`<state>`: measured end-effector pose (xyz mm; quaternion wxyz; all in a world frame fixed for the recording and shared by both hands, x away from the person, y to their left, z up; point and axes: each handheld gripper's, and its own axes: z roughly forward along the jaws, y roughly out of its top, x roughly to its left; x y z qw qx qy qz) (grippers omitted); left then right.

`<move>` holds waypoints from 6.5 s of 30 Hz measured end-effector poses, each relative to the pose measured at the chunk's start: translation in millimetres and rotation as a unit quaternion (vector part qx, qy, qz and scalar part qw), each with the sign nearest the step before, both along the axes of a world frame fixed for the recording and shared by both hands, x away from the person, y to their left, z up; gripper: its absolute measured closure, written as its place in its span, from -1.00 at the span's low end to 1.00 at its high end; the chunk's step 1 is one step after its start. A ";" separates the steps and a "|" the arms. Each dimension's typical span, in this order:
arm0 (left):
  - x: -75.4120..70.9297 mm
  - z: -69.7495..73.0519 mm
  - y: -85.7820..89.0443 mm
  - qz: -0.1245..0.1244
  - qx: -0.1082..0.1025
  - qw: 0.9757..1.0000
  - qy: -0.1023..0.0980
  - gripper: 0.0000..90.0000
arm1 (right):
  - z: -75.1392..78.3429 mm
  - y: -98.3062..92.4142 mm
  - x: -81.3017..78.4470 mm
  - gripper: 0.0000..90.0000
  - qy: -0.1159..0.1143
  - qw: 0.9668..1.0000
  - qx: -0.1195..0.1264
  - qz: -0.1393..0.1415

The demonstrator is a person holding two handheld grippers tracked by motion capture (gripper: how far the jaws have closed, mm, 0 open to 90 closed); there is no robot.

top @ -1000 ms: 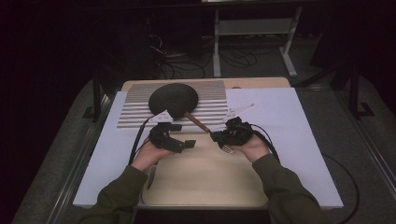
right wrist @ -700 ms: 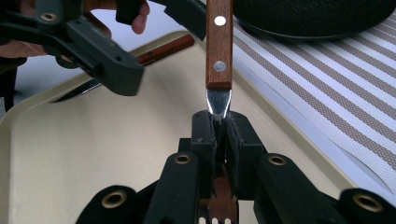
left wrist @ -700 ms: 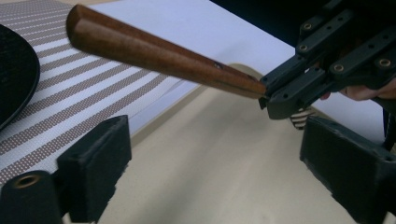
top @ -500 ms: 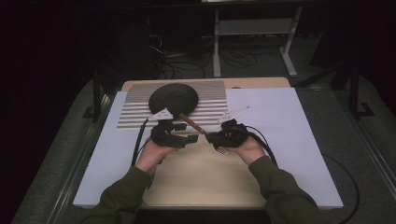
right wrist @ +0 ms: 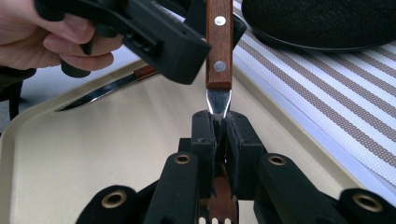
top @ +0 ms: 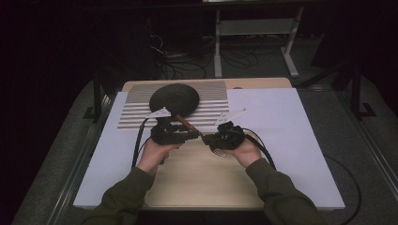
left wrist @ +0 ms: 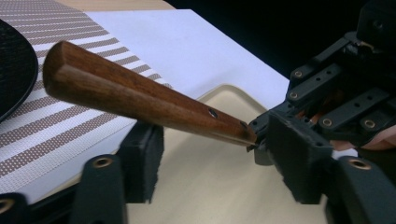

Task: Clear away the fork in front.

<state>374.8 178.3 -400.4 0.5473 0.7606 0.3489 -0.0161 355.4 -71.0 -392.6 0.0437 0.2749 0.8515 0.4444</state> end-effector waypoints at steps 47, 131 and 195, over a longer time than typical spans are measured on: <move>-2.4 13.8 3.7 -0.031 -0.071 0.997 0.004 0.78 | -0.5 18.4 -4.6 0.80 -0.019 1.000 0.007 0.018; -33.5 -25.6 46.5 -0.032 -0.094 0.991 0.089 0.71 | -38.5 -129.7 -52.8 -1.00 -0.022 0.991 0.011 -0.128; -20.5 -41.0 60.8 0.062 0.033 0.991 0.111 0.52 | -39.0 -127.2 -52.9 -1.00 -0.021 0.993 0.012 -0.118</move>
